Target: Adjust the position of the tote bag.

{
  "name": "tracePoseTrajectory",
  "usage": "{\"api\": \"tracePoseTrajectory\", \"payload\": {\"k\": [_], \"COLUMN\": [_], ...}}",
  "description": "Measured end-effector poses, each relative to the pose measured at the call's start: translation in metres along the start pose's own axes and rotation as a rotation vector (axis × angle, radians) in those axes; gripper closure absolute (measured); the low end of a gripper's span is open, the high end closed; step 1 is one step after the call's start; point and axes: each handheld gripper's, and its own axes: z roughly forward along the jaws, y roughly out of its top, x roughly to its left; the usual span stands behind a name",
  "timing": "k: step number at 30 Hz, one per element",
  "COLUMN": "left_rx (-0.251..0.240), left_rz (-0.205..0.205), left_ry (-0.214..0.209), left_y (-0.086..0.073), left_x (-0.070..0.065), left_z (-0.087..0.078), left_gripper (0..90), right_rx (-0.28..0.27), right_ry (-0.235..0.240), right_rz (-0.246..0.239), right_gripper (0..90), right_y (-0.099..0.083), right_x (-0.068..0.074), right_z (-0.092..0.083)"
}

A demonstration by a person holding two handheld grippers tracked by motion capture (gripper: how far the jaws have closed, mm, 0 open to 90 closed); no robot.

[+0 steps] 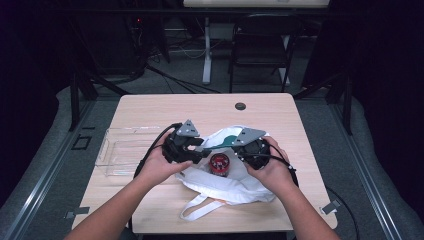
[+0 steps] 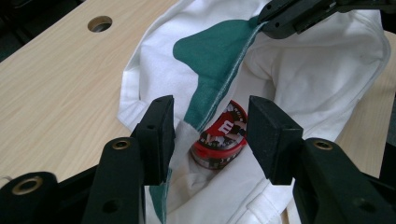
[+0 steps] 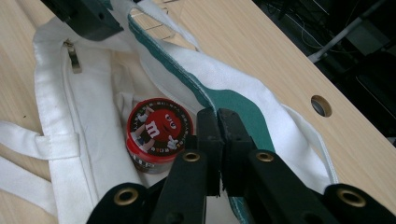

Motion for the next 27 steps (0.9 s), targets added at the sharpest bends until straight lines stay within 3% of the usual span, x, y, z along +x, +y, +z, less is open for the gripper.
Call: {"api": "tracePoseTrajectory", "payload": {"k": [11, 18, 27], "left_rx": [0.018, 0.043, 0.045], "left_rz": [0.006, 0.011, 0.009], "left_ry": [0.023, 0.017, 0.047], "left_y": [0.003, 0.005, 0.007], "left_x": [-0.001, -0.001, -0.001], "left_z": [0.011, 0.017, 0.022], "left_gripper": [58.4, 62.5, 70.4], "right_rx": [-0.004, -0.01, -0.005], "right_ry": [-0.004, -0.003, -0.004], "right_rz": [0.027, 0.035, 0.048], "right_gripper": [88.6, 88.6, 88.6], "right_y": [0.004, 0.005, 0.005], "right_x": [-0.004, -0.004, -0.006], "right_z": [0.002, 0.004, 0.005]}}
